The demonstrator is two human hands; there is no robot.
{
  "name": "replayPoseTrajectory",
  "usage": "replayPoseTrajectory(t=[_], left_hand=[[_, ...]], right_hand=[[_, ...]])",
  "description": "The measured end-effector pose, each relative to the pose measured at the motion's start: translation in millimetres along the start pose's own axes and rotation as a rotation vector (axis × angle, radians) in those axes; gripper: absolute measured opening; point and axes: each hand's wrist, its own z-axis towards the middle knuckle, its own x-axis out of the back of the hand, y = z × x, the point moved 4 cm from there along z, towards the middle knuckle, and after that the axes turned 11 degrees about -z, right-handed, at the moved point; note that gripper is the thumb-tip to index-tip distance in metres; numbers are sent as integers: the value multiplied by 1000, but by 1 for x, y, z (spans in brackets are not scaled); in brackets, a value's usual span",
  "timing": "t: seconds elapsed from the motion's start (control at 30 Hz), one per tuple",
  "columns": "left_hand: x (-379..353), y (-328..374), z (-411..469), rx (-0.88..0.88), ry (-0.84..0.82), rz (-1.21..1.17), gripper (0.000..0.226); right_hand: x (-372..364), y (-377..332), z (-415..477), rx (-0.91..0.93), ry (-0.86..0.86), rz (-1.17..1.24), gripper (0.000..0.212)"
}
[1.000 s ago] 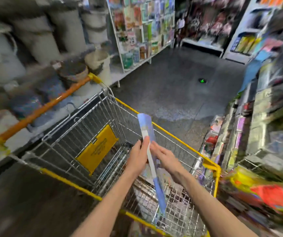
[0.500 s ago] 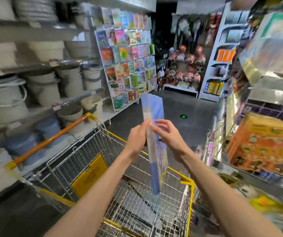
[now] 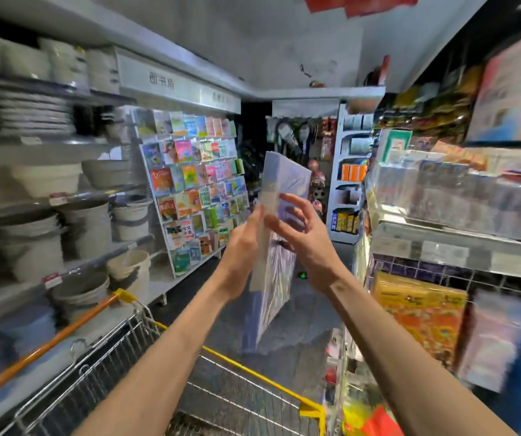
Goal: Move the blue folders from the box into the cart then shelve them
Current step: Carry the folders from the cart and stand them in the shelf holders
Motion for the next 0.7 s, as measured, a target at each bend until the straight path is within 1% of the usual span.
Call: replayPoseTrajectory(t=[0.1, 0.2, 0.37, 0.43, 0.5, 0.6, 0.7], left_hand=[[-21, 24, 12, -54, -37, -5, 48], [-42, 45, 21, -105, -92, -9, 46], [-68, 65, 23, -182, -143, -16, 40], [-74, 68, 27, -209, -143, -20, 40], [-80, 70, 31, -200, -152, -42, 45], [-85, 72, 35, -170, -178, -87, 53], [-85, 69, 36, -143, -193, -126, 51]], right_hand=[[17, -30, 2, 41, 22, 44, 52], [36, -51, -2, 86, 55, 67, 48], [57, -73, -3, 110, 83, 33, 52], [66, -78, 0, 116, 105, 37, 60], [74, -80, 4, 113, 126, 20, 69], [84, -82, 7, 134, 147, -29, 77], [88, -82, 7, 131, 144, -88, 80]])
